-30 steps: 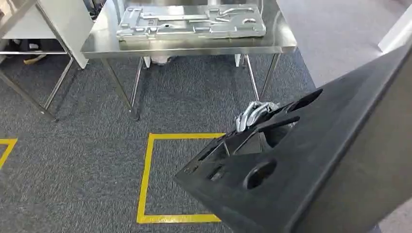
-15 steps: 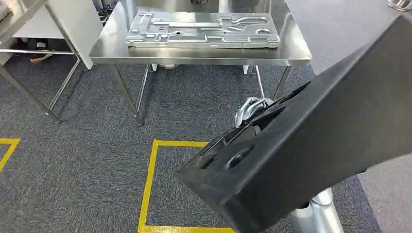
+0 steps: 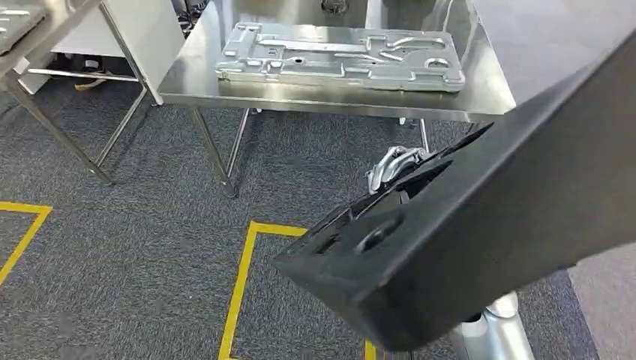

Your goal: Take the parts from the cabinet and place them on the table.

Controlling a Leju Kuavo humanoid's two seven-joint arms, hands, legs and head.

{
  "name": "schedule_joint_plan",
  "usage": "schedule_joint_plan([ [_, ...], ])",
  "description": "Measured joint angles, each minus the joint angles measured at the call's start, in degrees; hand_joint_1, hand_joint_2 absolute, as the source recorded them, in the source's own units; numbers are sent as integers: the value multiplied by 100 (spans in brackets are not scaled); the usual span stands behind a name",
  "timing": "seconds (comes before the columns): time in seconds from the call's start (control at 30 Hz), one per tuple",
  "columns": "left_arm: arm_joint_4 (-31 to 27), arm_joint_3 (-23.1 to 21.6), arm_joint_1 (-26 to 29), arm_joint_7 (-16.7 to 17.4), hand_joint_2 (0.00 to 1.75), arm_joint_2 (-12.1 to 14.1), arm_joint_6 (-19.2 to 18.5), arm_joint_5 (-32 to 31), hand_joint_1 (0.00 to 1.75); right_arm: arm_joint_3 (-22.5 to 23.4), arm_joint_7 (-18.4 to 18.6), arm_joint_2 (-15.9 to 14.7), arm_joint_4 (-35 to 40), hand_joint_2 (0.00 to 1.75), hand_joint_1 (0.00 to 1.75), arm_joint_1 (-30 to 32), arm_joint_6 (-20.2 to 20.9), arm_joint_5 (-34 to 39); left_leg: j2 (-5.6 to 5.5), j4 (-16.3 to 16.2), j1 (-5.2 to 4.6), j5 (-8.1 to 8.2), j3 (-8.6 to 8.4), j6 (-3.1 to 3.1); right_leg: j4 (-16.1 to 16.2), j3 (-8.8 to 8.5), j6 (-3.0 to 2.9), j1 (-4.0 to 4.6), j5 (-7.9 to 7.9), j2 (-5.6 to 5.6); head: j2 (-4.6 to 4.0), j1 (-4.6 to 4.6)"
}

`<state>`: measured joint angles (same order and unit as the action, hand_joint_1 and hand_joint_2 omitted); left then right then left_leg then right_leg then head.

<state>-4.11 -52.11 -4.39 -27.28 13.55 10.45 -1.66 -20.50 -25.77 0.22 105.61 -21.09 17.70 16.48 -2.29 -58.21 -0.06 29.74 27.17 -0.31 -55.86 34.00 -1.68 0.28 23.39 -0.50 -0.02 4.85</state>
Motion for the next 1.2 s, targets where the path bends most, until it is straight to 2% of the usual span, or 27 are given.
schedule_joint_plan([
  [0.03, 0, -9, -18, 0, 175, 4, 0, -24, 0, 0, -4, 0, 7, 175, 175, -12, -2, 2, 87, -325, -2, -2, 160, -30, 14, -68, -28, -20, 39, 18, 0, -75],
  [0.07, 0, -22, -34, 0, 175, 15, -11, -6, 0, -2, -13, 2, 22, 175, 175, -21, -2, 7, 129, -767, 21, 82, 448, -70, 16, -111, -36, -27, 84, 27, 0, -105],
  [0.13, 0, -31, -26, -2, 175, 28, -13, -9, 0, 0, -33, 0, 28, 175, 175, -7, -11, 13, 161, -1459, 66, 496, 988, -148, 15, -199, -30, -42, 185, 32, 0, -99],
  [0.17, 0, -35, -9, -2, 175, 28, -22, -13, 0, 0, -44, 0, 28, 175, 175, 6, -18, 11, 176, -1577, 84, 669, 1157, -167, 15, -265, -22, -49, 240, 31, 0, -103],
  [0.2, 0, -37, 0, -11, 175, 28, -28, -52, 0, 4, -79, 0, 35, 175, 175, 20, -22, 11, 191, -1457, 103, 668, 1211, -182, 15, -346, -8, -60, 306, 30, 0, -96],
  [0.23, 0, -37, -1, -15, 175, 31, -28, -94, 0, 11, -109, 0, 65, 175, 175, 35, -33, 11, 197, -1132, 120, 462, 1158, -194, 15, -437, 10, -67, 371, 30, 0, -103],
  [0.27, 0, -37, -1, -17, 175, 44, -28, -92, 0, 17, -127, 0, 96, 175, 175, 38, -37, 11, 206, -690, 131, 129, 1040, -208, 15, -527, 30, -74, 437, 33, 0, -101],
  [0.33, 0, -44, 10, -33, 175, 48, -35, -92, 0, 42, -168, 0, 164, 175, 175, 40, -48, 13, 272, 122, 130, -755, 866, -178, 3, -664, 83, -63, 566, 43, 0, -99],
  [0.37, 0, -52, -10, -31, 175, 52, -50, -90, 0, 53, -195, 2, 195, 175, 175, 59, -48, 18, 288, 95, 94, -561, 858, -102, 15, -681, 124, -56, 603, 33, 0, -94],
  [0.4, 0, -61, -21, -37, 175, 59, -61, -92, 0, 70, -208, 2, 266, 175, 175, 68, -59, 35, 279, 86, 77, -615, 825, -46, 40, -691, 179, -54, 652, 37, 0, -96],
  [0.5, 0, -81, -27, -37, 175, 72, -66, -89, 0, 135, -225, 2, 437, 175, 175, 87, 0, 166, 235, 142, 106, -573, 694, 81, -170, -702, 281, -77, 645, 48, 2, -103],
  [0.53, 0, -87, -34, -37, 175, 74, -66, -89, 0, 151, -236, 2, 479, 175, 175, 88, 13, 199, 235, 145, 96, -530, 649, 121, -457, -574, 297, -94, 653, 46, 0, -85],
  [0.57, 0, -94, -48, -35, 175, 77, -66, -89, 0, 164, -243, 2, 509, 175, 175, 92, 35, 238, 237, 144, 93, -494, 621, 152, -860, -323, 310, -93, 759, 46, 0, -85],
  [0.63, 0, -111, -61, -33, 175, 77, -66, -89, 0, 210, -254, 0, 531, 175, 175, 148, 101, 302, 238, 143, 78, -401, 549, 163, -1693, 285, 337, -98, 1169, 46, 0, -88],
  [0.67, 0, -120, -59, -33, 175, 74, -66, -94, 0, 225, -260, 0, 540, 175, 175, 184, 117, 330, 238, 141, 74, -349, 490, 165, -1886, 492, 349, -98, 1314, 46, 0, -85],
  [0.7, 0, -120, -57, -31, 175, 74, -63, -92, 0, 240, -275, -2, 540, 175, 175, 211, 151, 361, 239, 141, 71, -288, 415, 160, -1844, 585, 345, -97, 1313, 47, 0, -88],
  [0.73, 0, -120, -60, -31, 175, 74, -59, -92, 0, 249, -291, -2, 540, 175, 175, 224, 182, 378, 241, 141, 68, -225, 332, 153, -1610, 576, 313, -96, 1170, 47, 0, -81],
  [0.8, 0, -120, -63, -33, 175, 72, -26, -92, 0, 278, -304, -2, 542, 175, 175, 226, 230, 404, 262, 144, 61, -78, 127, 122, -709, 361, 241, -77, 462, 76, 0, -81],
  [0.83, 0, -120, -56, -33, 175, 70, -20, -92, 0, 291, -308, -2, 544, 175, 175, 226, 254, 420, 277, 167, 60, -12, 110, 105, -304, 276, 168, -38, 10, 166, 0, -77],
  [0.9, 0, -120, -71, -37, 175, 61, -11, -89, 0, 306, -315, -2, 553, 175, 175, 227, 297, 455, 299, 173, 30, 91, -6, 24, -221, 267, 157, 7, 25, 148, 0, -72],
  [0.93, 0, -120, -66, -37, 175, 61, -7, -89, 0, 310, -313, -2, 568, 175, 175, 226, 302, 468, 312, 158, 33, 54, -87, -10, -177, 250, 125, 1, -13, 113, 0, -77],
  [1.0, 0, -120, -78, -39, 175, 63, 2, -140, 0, 315, -313, 0, 590, 175, 175, 216, 306, 481, 316, 40, 30, 23, -35, -74, -125, 108, 68, -52, 23, 54, 0, -79],
  [1.03, 0, -120, -90, -39, 175, 68, 11, -146, 0, 317, -310, 0, 599, 175, 175, 213, 299, 481, 285, -190, 53, 14, 54, -83, -86, 40, 38, -54, 58, 50, 0, -79],
  [1.07, 0, -120, -99, -42, 175, 70, 20, -149, 0, 319, -304, 2, 599, 175, 175, 204, 280, 474, 275, -595, 57, 80, 291, -112, -78, -9, 3, -57, 100, 51, 2, -132],
  [1.13, 0, -118, -87, -39, 175, 74, 33, -146, 0, 321, -273, 0, 597, 175, 175, 223, 206, 398, 275, -1357, 70, 455, 828, -162, -79, -97, -12, -52, 199, 20, 0, -145],
  [1.17, 0, -118, -70, -42, 175, 74, 33, -148, 0, 321, -253, -2, 594, 175, 175, 233, 190, 363, 275, -1601, 72, 660, 1051, -181, -80, -159, -11, -52, 256, 2, 0, -147],
  [1.2, 0, -118, -59, -46, 175, 74, 31, -162, 0, 321, -247, -2, 586, 175, 175, 236, 190, 352, 275, -1631, 73, 738, 1174, -176, -80, -227, -7, -52, 311, -17, 0, -144],
])
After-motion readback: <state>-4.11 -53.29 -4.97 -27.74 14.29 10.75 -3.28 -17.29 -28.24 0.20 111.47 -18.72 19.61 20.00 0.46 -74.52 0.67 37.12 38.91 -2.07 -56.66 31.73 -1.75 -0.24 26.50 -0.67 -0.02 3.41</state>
